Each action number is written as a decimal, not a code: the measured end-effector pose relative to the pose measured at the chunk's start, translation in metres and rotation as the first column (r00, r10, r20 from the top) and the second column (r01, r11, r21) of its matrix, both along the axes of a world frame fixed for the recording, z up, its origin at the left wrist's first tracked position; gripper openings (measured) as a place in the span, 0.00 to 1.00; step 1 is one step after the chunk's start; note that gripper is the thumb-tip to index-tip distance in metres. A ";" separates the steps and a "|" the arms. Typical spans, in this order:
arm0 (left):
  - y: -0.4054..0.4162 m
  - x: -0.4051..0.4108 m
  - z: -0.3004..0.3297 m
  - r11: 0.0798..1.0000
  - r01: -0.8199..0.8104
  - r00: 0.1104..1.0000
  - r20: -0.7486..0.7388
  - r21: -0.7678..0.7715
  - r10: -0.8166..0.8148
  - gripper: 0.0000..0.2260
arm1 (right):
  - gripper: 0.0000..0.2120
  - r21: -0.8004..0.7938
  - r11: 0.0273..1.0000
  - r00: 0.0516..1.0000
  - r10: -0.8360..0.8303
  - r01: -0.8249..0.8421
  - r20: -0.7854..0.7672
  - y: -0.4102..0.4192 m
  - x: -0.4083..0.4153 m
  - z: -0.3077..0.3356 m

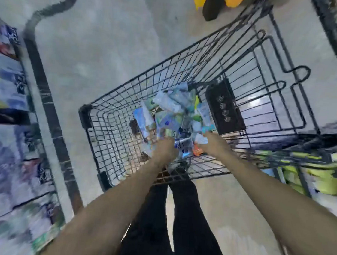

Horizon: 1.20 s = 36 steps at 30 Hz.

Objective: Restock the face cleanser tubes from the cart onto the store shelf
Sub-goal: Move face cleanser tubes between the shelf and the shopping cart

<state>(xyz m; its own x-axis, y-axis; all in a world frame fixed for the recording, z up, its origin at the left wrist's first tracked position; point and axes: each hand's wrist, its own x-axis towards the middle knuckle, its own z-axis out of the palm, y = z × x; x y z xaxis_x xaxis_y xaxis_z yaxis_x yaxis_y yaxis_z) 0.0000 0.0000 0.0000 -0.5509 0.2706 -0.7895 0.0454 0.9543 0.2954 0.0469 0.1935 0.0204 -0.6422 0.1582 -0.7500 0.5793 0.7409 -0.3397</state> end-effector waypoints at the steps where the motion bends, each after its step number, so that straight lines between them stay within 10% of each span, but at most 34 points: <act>1: 0.003 -0.001 -0.012 0.999 0.031 1.000 0.005 -0.014 -0.031 0.11 | 0.21 0.001 1.000 1.000 0.013 -0.013 0.006 0.003 -0.002 -0.012; 20: 0.017 -0.014 -0.160 0.950 0.289 0.946 -0.120 -0.115 -0.302 0.27 | 0.19 0.325 0.875 0.933 0.319 -0.357 0.166 0.036 -0.003 -0.151; 24: 0.012 -0.026 -0.148 0.988 0.153 0.982 -0.114 0.028 -0.148 0.07 | 0.19 0.213 0.959 0.969 0.147 -0.189 0.200 0.046 -0.021 -0.130; 29: 0.011 -0.042 -0.093 0.978 -0.131 0.989 0.082 0.161 0.119 0.06 | 0.22 0.049 0.984 0.978 -0.178 0.174 0.111 0.063 -0.029 -0.086; 36: -0.005 -0.049 0.014 0.807 -0.498 0.861 0.295 0.317 0.416 0.14 | 0.23 -0.260 0.688 0.686 -0.718 0.677 -0.116 0.060 -0.006 0.021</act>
